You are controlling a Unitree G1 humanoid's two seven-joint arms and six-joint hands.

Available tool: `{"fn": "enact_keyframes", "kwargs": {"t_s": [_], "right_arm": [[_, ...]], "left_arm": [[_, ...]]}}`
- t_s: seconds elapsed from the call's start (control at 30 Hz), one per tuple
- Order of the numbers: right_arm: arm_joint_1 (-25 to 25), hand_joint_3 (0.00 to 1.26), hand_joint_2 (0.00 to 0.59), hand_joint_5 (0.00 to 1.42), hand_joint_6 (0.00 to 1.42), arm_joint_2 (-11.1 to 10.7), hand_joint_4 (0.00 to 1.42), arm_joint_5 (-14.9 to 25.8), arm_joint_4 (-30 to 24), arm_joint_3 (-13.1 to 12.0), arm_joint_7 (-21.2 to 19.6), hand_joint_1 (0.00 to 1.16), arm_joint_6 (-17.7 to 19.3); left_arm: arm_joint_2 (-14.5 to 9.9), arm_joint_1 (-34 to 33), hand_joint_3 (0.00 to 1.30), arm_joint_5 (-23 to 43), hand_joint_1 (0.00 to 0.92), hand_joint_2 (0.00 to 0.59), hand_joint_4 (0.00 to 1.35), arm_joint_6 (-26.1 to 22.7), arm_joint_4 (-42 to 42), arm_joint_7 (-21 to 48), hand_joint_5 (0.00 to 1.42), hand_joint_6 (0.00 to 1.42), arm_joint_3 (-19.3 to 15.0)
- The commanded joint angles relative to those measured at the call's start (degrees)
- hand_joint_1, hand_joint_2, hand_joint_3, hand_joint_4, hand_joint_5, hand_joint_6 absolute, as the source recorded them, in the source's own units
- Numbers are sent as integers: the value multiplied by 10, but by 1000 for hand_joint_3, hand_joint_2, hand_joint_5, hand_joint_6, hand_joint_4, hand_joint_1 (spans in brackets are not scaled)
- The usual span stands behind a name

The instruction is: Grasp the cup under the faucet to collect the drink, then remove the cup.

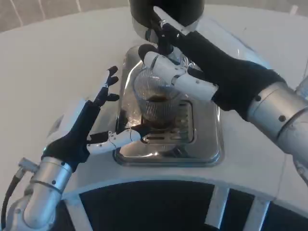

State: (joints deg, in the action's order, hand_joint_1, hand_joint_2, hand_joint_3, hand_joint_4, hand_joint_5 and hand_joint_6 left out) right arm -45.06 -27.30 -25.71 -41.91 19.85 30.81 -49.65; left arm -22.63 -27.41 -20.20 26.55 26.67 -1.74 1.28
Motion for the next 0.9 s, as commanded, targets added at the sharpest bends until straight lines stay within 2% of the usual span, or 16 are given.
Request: {"fn": "enact_keyframes", "kwargs": {"t_s": [0.03, 0.3, 0.9], "right_arm": [[2, 0, 485, 0, 0, -3, 0, 4, 11, 29, 23, 0, 17], [-6, 0, 485, 0, 0, -4, 0, -11, 24, 41, 30, 0, 32], [-2, 0, 485, 0, 0, 3, 0, -17, 32, 38, 36, 0, 26]], "left_arm": [[0, -8, 0, 0, 375, 47, 0, 3, 18, -7, 228, 83, 5], [2, -21, 0, -1, 369, 50, 0, 6, 37, -8, 228, 83, 7], [11, -56, 0, -1, 364, 52, 0, 12, 84, -19, 228, 82, 23]]}}
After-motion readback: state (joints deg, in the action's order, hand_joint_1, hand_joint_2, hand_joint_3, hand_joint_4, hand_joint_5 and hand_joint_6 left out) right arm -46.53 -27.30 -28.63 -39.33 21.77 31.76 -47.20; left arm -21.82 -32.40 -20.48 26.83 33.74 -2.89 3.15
